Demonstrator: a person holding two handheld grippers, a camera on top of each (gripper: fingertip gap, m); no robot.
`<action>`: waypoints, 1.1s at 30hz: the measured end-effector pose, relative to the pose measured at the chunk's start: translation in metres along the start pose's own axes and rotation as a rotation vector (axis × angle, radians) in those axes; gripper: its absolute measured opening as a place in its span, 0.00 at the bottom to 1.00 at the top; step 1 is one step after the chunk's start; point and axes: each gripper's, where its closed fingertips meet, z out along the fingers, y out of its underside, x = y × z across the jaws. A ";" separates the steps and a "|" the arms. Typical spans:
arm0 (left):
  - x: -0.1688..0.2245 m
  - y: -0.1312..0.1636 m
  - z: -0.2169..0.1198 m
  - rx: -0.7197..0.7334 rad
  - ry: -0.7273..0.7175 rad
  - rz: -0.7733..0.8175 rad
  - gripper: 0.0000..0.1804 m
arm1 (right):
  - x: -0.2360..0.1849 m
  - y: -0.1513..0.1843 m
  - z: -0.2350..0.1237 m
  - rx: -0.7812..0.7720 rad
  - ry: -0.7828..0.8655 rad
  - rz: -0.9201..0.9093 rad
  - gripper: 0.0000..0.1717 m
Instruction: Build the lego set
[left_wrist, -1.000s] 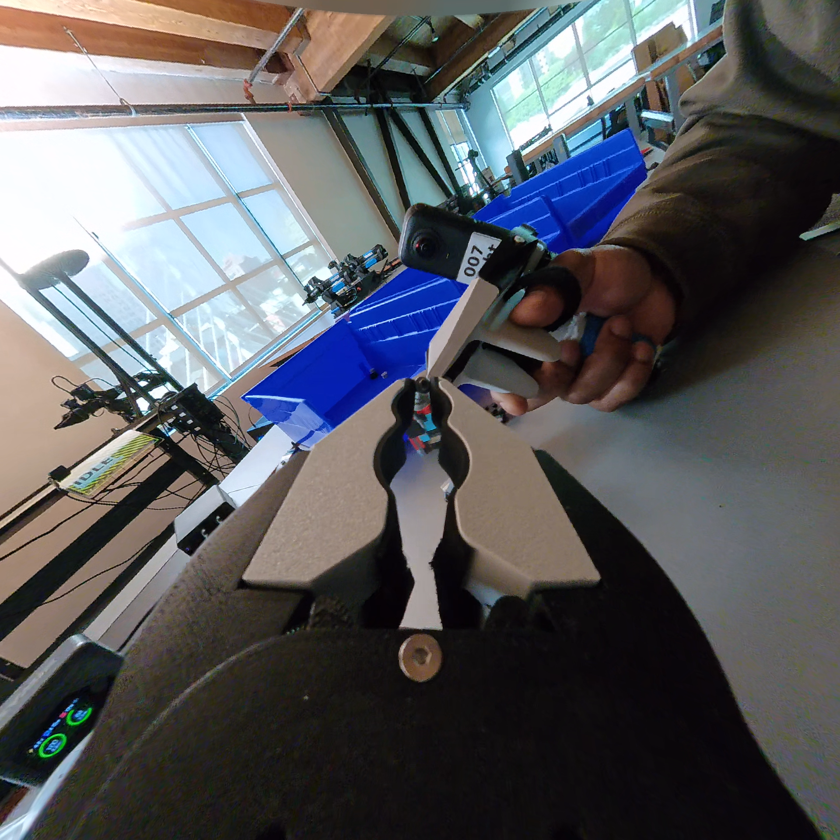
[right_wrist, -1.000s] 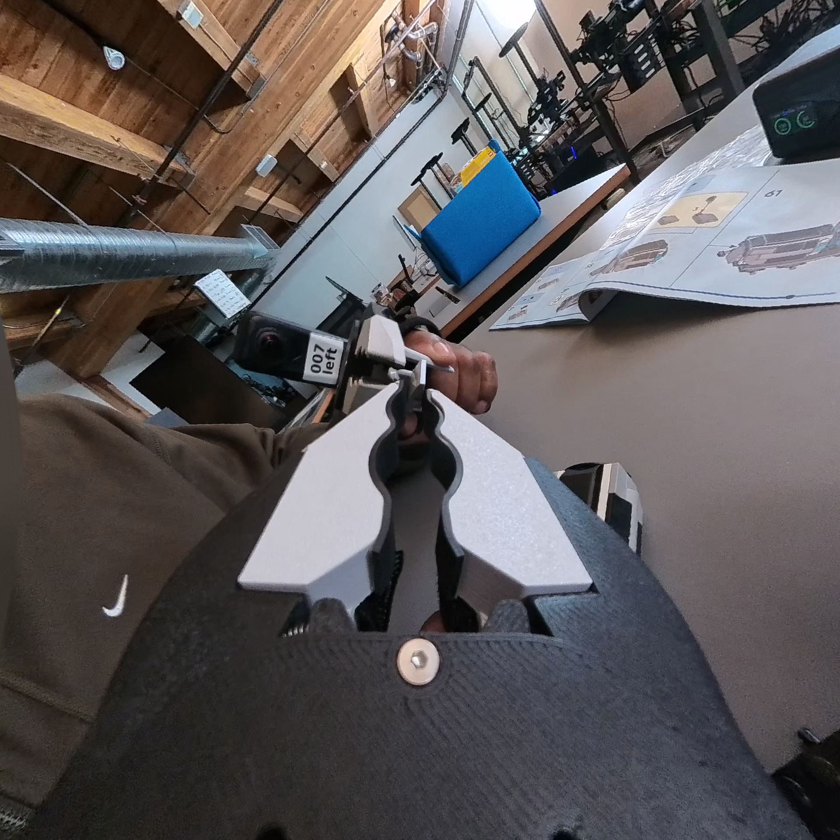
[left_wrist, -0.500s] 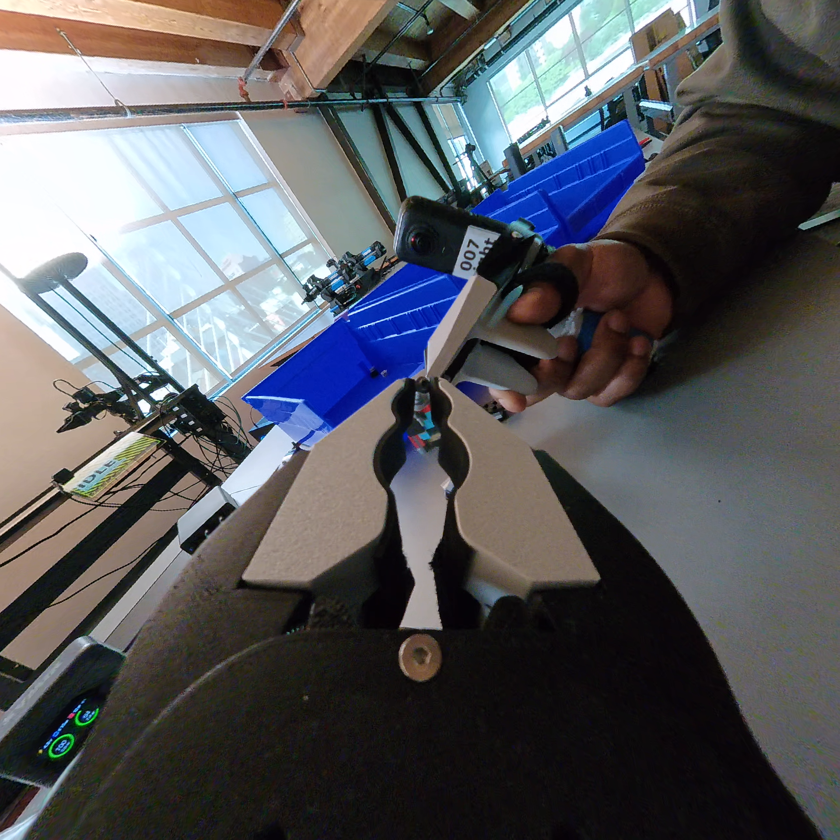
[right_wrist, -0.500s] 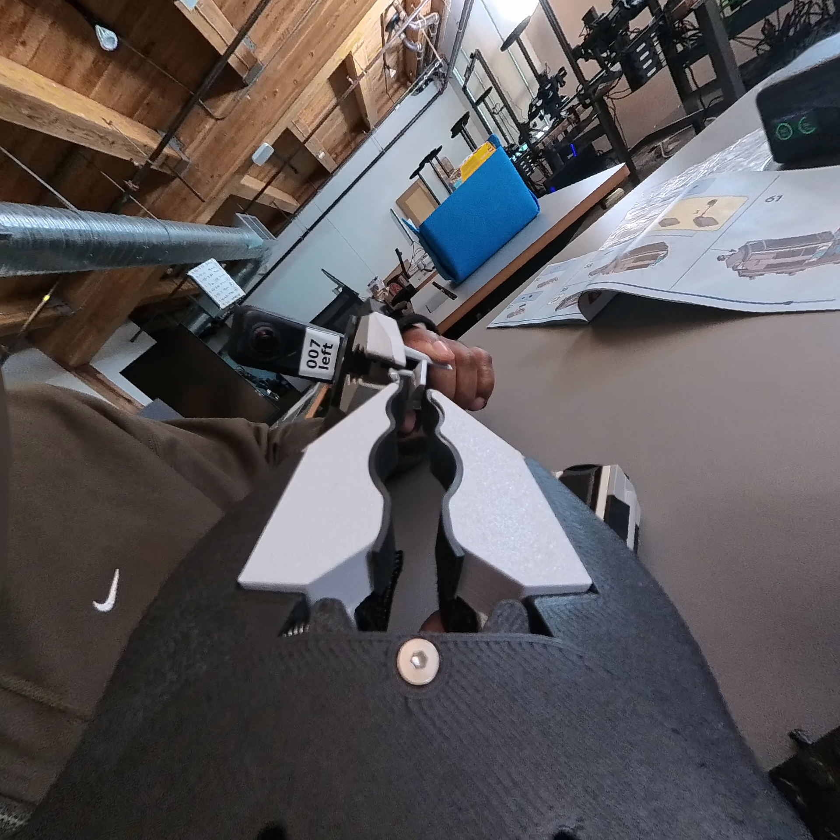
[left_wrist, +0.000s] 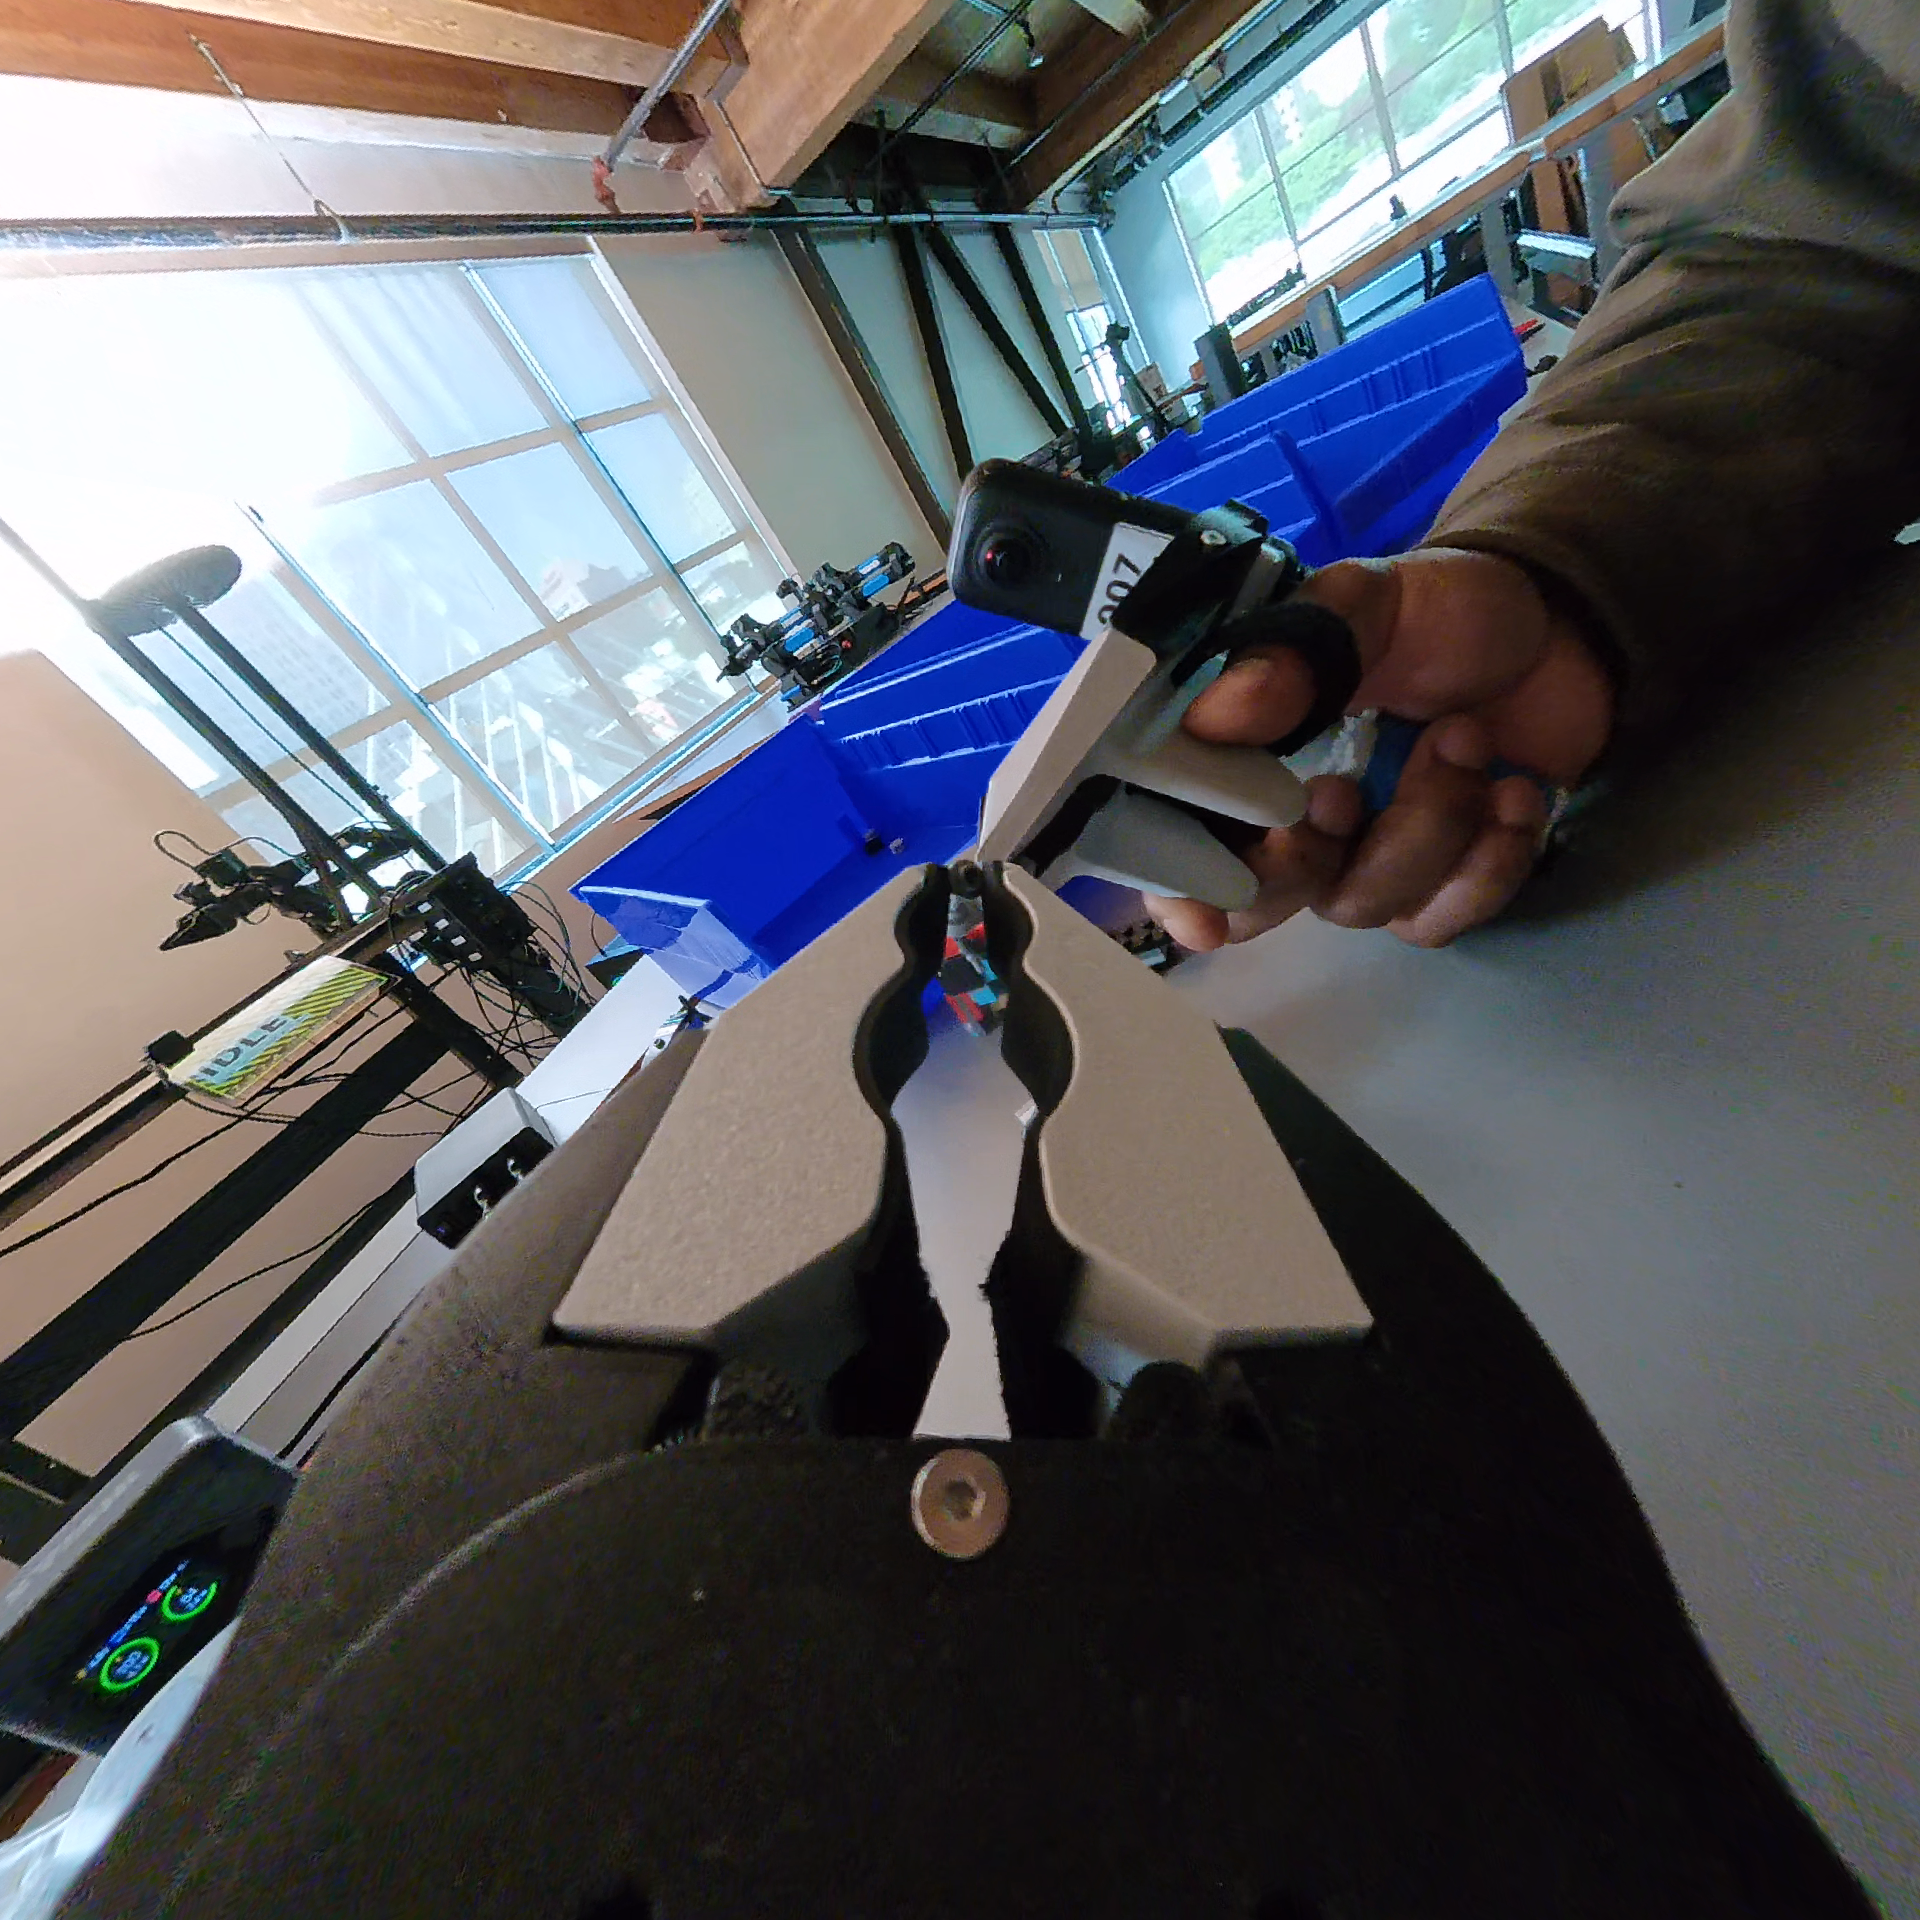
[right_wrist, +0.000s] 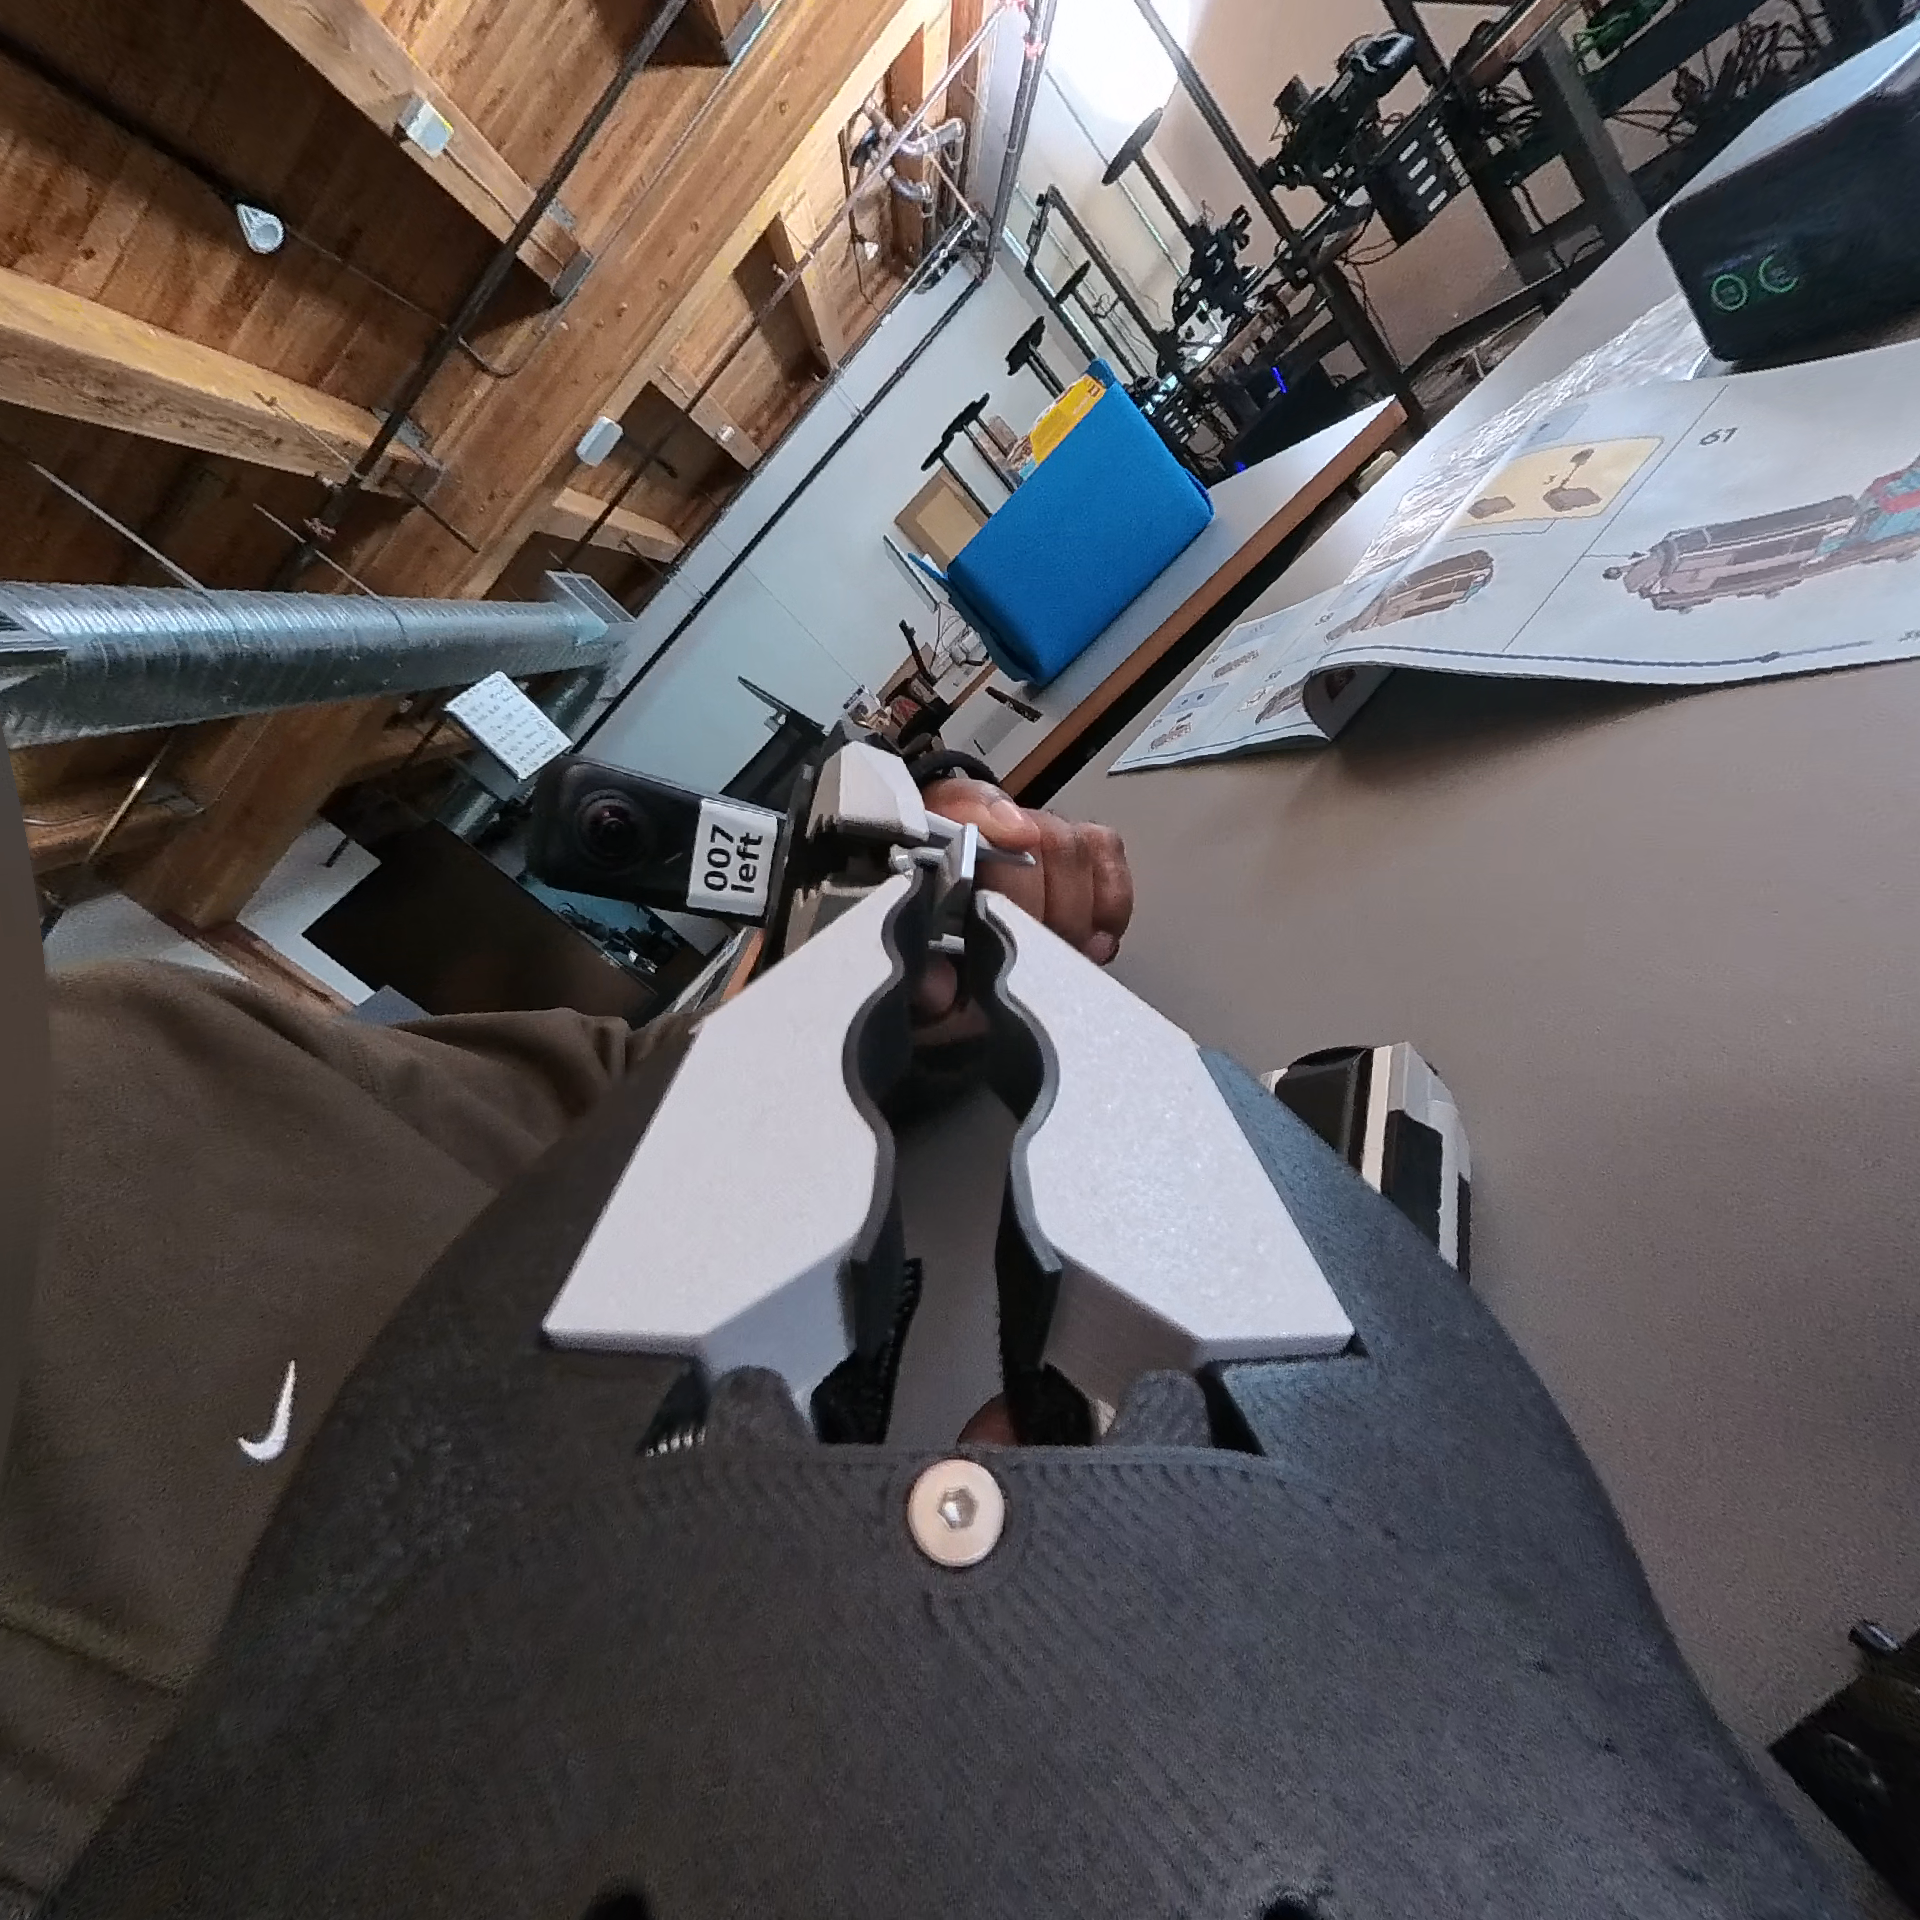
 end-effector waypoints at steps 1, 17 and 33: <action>0.000 0.000 0.000 0.002 0.002 -0.004 0.04 | 0.000 0.000 0.000 -0.003 -0.001 -0.003 0.03; 0.005 -0.004 -0.008 0.014 0.087 -0.006 0.04 | -0.008 0.006 0.003 -0.067 -0.048 -0.040 0.04; 0.004 -0.001 -0.007 0.014 0.101 -0.063 0.05 | -0.006 0.006 0.003 -0.052 -0.050 -0.010 0.04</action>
